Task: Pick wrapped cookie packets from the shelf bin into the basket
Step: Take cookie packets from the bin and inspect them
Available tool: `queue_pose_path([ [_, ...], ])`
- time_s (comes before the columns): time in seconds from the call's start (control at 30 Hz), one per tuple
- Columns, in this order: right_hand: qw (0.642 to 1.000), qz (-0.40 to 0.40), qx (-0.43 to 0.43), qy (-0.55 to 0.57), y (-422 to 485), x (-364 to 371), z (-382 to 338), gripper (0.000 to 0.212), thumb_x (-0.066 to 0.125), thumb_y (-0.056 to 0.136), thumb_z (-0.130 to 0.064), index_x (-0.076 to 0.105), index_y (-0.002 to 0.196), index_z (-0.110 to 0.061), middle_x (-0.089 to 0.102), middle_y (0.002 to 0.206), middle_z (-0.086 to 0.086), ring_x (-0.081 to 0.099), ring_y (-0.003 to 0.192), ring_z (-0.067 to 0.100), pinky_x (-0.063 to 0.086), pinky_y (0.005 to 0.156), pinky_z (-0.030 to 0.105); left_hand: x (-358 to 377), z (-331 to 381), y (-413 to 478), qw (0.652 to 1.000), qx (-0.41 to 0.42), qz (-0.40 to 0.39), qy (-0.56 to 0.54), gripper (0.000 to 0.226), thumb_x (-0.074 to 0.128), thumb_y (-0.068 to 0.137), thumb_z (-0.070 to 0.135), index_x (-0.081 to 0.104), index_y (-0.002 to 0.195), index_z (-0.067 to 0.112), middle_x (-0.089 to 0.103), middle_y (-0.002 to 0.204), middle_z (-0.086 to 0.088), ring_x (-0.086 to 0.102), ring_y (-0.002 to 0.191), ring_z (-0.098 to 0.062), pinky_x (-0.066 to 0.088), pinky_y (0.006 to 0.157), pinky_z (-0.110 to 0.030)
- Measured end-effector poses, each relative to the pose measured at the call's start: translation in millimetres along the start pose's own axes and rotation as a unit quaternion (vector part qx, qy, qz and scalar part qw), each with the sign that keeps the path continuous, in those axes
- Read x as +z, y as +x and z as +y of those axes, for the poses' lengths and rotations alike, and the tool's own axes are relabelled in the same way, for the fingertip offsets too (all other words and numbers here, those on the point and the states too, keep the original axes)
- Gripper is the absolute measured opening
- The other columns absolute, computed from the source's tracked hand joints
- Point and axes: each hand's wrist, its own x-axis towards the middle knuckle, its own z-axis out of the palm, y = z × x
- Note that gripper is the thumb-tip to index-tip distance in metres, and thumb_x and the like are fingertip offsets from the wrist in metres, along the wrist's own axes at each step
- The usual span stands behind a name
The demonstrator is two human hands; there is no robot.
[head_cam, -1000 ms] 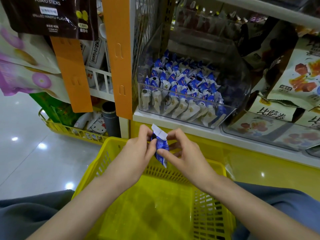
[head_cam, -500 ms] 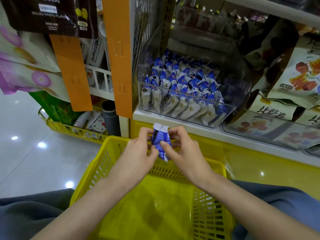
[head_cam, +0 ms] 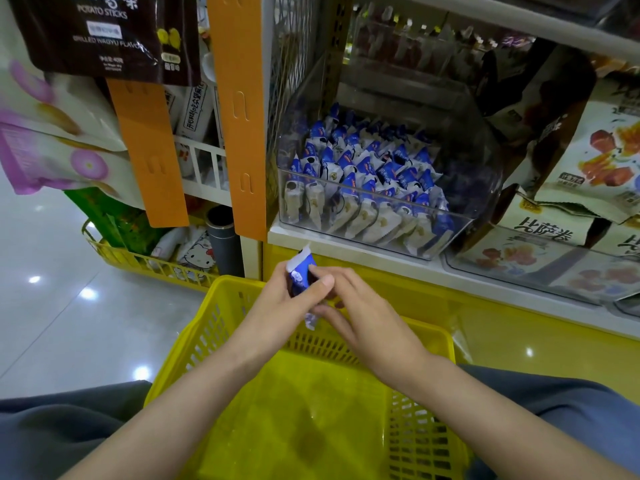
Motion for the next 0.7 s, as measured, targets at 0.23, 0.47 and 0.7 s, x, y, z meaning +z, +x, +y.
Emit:
queue_pose_path([
  [0.23, 0.969, 0.036, 0.174, 0.170, 9, -8, -4, 0.032, 0.053, 0.092, -0.020, 0.051, 0.123, -0.012, 0.058, 0.119, 0.002, 0.055, 0.105, 0.010, 0.045, 0.090, 0.020, -4, 2, 9, 0.993, -0.035, 0.077, -0.083, 0.021, 0.044, 0.096, 0.029, 0.062, 0.098, 0.020, 0.074, 0.087, 0.004, 0.068, 0.088, -0.014, 0.048, 0.090, -0.034],
  [0.47, 0.886, 0.021, 0.196, 0.420, 13, -10, -6, 0.019, 0.053, 0.088, 0.005, 0.059, 0.100, -0.009, 0.068, 0.065, -0.004, 0.062, 0.053, 0.002, 0.052, 0.057, 0.014, -8, 14, 7, 0.972, -0.065, 0.039, -0.221, 0.047, 0.032, 0.098, 0.031, 0.047, 0.128, -0.003, 0.053, 0.122, -0.035, 0.052, 0.118, -0.040, 0.043, 0.102, -0.043],
  [0.7, 0.960, 0.088, 0.128, 0.231, 12, -5, -2, 0.031, 0.062, 0.085, -0.005, 0.060, 0.093, -0.035, 0.067, 0.063, -0.008, 0.064, 0.059, 0.002, 0.052, 0.062, 0.016, -14, 14, 7, 0.977, -0.042, -0.014, -0.206, 0.028, 0.048, 0.092, 0.021, 0.059, 0.112, 0.005, 0.071, 0.101, -0.009, 0.067, 0.088, -0.020, 0.055, 0.066, -0.028],
])
